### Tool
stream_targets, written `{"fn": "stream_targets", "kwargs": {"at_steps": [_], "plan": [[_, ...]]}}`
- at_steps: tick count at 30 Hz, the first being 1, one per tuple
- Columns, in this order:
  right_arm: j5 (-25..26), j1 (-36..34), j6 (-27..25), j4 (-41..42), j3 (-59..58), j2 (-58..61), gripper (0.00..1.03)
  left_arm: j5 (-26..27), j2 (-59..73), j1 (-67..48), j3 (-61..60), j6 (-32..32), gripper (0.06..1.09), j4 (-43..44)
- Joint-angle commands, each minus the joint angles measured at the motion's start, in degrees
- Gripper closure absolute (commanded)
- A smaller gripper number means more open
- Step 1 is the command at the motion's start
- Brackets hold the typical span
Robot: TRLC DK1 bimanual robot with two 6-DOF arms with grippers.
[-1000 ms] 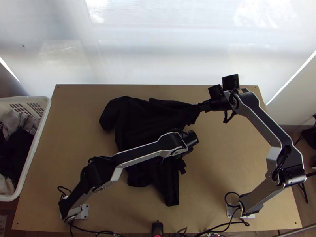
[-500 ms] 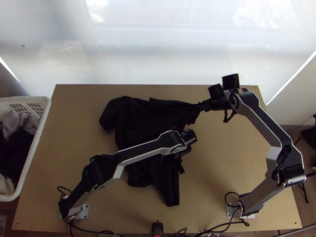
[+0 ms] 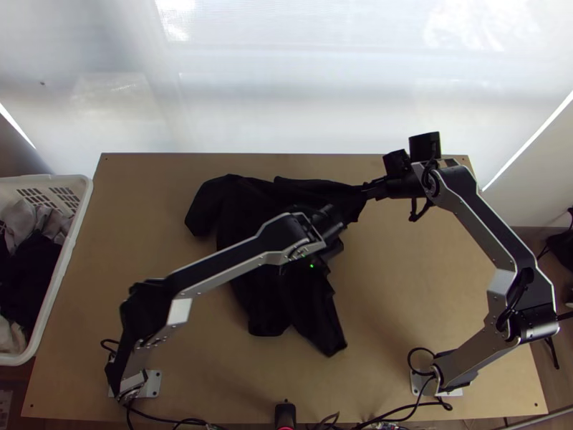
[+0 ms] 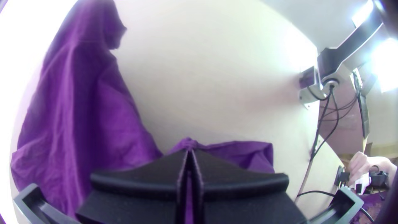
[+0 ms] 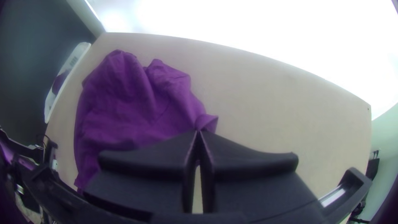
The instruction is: Fold the t-shirt
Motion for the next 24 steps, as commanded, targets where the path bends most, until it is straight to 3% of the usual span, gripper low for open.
{"fn": "stream_targets", "kwargs": {"at_steps": [1,15,24], "plan": [[0.0,-1.5,0.3,-0.1,1.0,-1.9,1.0,1.2,-11.8,4.9,0.3,0.0,1.05,-0.3],[2.6,-9.9,1.6,-1.0,5.1,-11.7,1.0,2.2,-32.3,26.0,4.7,0.4,1.05,-2.3],[8.9,-10.6,-0.8,-4.0,13.8,-19.9,1.0,2.2,-37.4,37.2,13.4,1.4,1.05,-2.3]]}}
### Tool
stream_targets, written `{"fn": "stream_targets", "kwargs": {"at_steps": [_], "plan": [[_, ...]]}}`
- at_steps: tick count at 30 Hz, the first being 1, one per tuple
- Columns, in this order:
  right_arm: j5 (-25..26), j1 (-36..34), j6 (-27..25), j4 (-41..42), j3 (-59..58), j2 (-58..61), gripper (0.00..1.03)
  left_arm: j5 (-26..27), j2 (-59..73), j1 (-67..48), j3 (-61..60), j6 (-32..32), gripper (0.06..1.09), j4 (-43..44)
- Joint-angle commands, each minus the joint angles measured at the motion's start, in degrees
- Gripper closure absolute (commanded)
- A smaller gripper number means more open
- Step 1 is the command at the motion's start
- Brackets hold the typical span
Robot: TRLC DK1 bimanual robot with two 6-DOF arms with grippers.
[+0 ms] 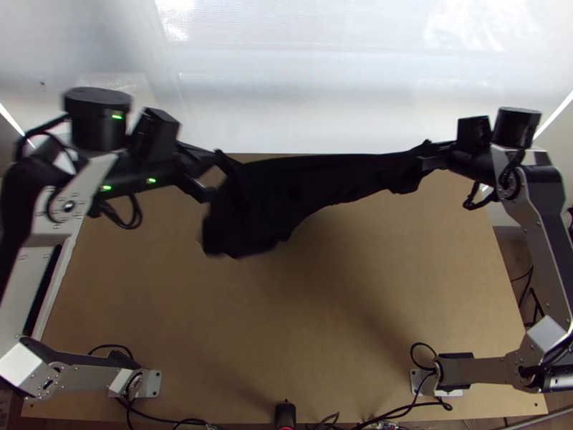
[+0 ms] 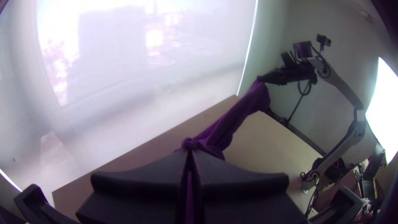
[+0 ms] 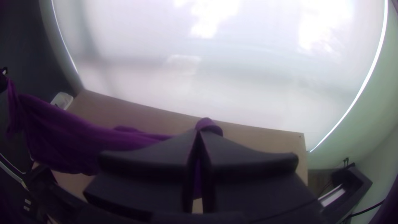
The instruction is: Fold the t-shirt
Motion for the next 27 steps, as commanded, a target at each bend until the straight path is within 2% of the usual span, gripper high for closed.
{"fn": "stream_targets", "kwargs": {"at_steps": [1,7,14,23,27], "plan": [[5.1,-0.2,-1.6,-1.7,6.2,-6.4,1.0,-0.1,-4.7,8.7,6.9,0.5,1.05,0.0],[12.4,3.6,-6.6,-2.2,7.6,-12.8,1.0,-0.2,-9.2,14.9,7.7,0.5,1.05,1.1],[16.9,5.2,-12.1,-0.8,8.8,-19.1,1.0,-0.5,-14.6,18.2,6.6,2.3,1.05,-0.5],[19.6,7.4,-15.7,-0.8,12.8,-22.7,1.0,-1.7,-22.5,22.0,7.0,5.0,1.05,-0.5],[19.7,9.2,-19.3,-1.1,12.9,-25.8,1.0,-1.7,-28.2,25.1,6.7,6.7,1.05,-1.4]]}}
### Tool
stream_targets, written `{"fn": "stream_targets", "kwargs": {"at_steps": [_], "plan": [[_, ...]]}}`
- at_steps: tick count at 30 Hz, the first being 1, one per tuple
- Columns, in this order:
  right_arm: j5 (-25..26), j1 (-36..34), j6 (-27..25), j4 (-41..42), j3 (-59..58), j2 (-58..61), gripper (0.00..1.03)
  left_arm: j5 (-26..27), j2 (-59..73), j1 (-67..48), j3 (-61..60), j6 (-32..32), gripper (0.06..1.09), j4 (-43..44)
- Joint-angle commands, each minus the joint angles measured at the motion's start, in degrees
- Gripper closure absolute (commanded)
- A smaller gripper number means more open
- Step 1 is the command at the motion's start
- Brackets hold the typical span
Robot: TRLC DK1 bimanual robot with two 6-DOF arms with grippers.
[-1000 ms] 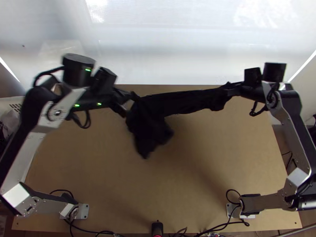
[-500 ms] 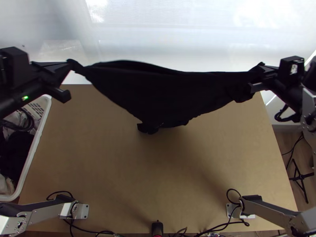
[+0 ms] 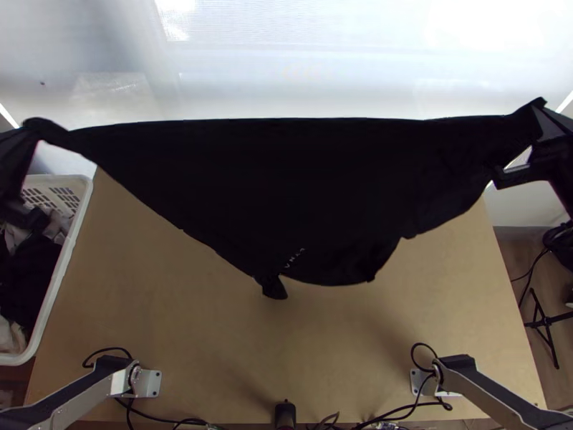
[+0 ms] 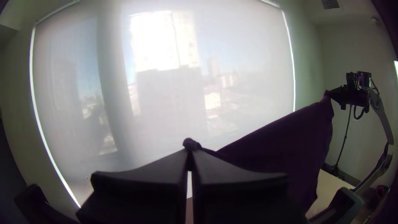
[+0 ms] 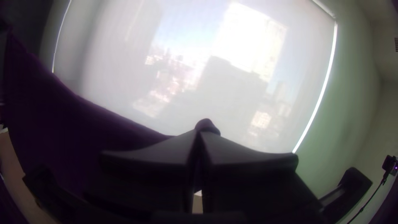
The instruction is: Fold the t-shirt
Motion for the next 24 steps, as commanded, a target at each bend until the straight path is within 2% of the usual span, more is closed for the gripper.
{"fn": "stream_targets", "kwargs": {"at_steps": [1,3,5,10,17,24], "plan": [[1.3,2.5,-4.8,-0.6,1.3,-4.9,1.0,-0.4,-9.0,3.9,-0.3,2.8,1.05,-2.1],[1.2,2.6,-5.6,-2.7,1.2,-5.8,1.0,0.3,-11.7,3.8,-0.9,4.3,1.05,-5.8],[1.2,4.3,-6.4,-6.3,0.2,-6.4,1.0,3.2,-14.2,3.7,-3.5,6.5,1.05,-11.5],[1.2,9.1,-6.3,-13.3,-7.8,-8.2,1.0,7.4,-19.8,2.5,-19.8,10.7,1.05,-18.1],[1.2,17.2,-1.5,-17.1,-21.3,-8.8,1.0,12.2,-21.2,0.6,-43.9,8.4,1.05,-13.7],[0.7,17.9,0.3,-15.0,-33.0,-10.1,1.0,13.1,-18.7,-7.0,-57.6,2.6,1.05,-5.7]]}}
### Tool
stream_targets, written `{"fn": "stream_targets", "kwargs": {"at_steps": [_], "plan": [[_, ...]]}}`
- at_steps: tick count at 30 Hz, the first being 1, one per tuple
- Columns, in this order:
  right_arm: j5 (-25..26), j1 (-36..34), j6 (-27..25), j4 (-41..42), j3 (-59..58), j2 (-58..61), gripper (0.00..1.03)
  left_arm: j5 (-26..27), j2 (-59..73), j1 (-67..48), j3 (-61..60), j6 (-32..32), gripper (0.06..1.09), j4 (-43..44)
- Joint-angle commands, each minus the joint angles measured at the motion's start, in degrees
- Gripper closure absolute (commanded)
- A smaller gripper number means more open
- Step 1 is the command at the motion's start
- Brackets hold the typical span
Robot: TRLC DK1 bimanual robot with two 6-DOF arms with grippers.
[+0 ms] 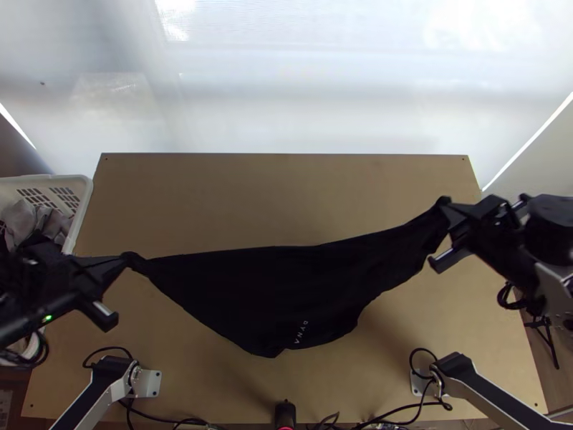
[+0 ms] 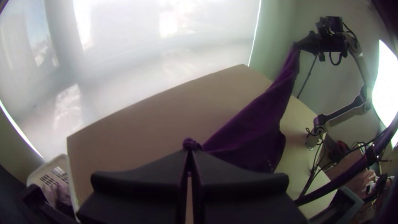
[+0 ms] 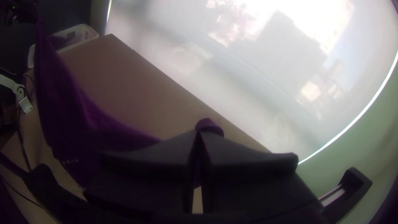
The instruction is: Fold the t-shirt
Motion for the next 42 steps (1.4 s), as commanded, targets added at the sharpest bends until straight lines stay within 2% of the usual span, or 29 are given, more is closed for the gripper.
{"fn": "stream_targets", "kwargs": {"at_steps": [1,9,18,23,24,25,27,28,32,42], "plan": [[-0.6,2.2,1.7,0.2,-12.0,-1.8,1.0,1.5,1.0,-8.6,-15.1,-5.7,1.05,5.0],[-0.7,1.1,1.8,0.3,-24.3,-8.0,1.0,-0.4,2.3,-26.5,-19.9,-14.4,1.05,6.2],[-0.8,-6.3,1.6,-2.7,-35.2,-14.8,1.0,1.0,4.4,-34.7,-25.8,-16.3,1.05,6.4],[-1.1,-10.1,1.5,-3.1,-39.6,-17.6,1.0,0.9,10.1,-41.5,-27.9,-16.2,1.04,7.9],[-1.1,-10.8,1.4,-3.1,-40.4,-18.1,1.0,0.8,11.4,-42.6,-27.7,-16.1,0.97,8.6],[-1.1,-11.4,1.4,-3.2,-41.0,-18.5,1.0,0.7,13.1,-43.4,-26.8,-16.1,0.84,9.3],[-1.1,-13.1,1.4,-3.6,-41.7,-19.5,1.0,0.6,16.9,-43.0,-23.3,-16.1,0.49,10.5],[-1.1,-14.1,1.4,-3.8,-41.9,-19.9,1.0,0.5,18.9,-42.5,-20.9,-15.8,0.42,11.1],[-1.1,-17.2,1.4,-5.1,-42.6,-22.6,1.0,0.4,26.8,-38.5,-10.1,-14.0,0.33,14.6],[-1.0,-22.1,1.2,-8.8,-43.1,-27.7,1.0,0.3,51.0,-32.6,9.6,-12.7,0.33,25.2]]}}
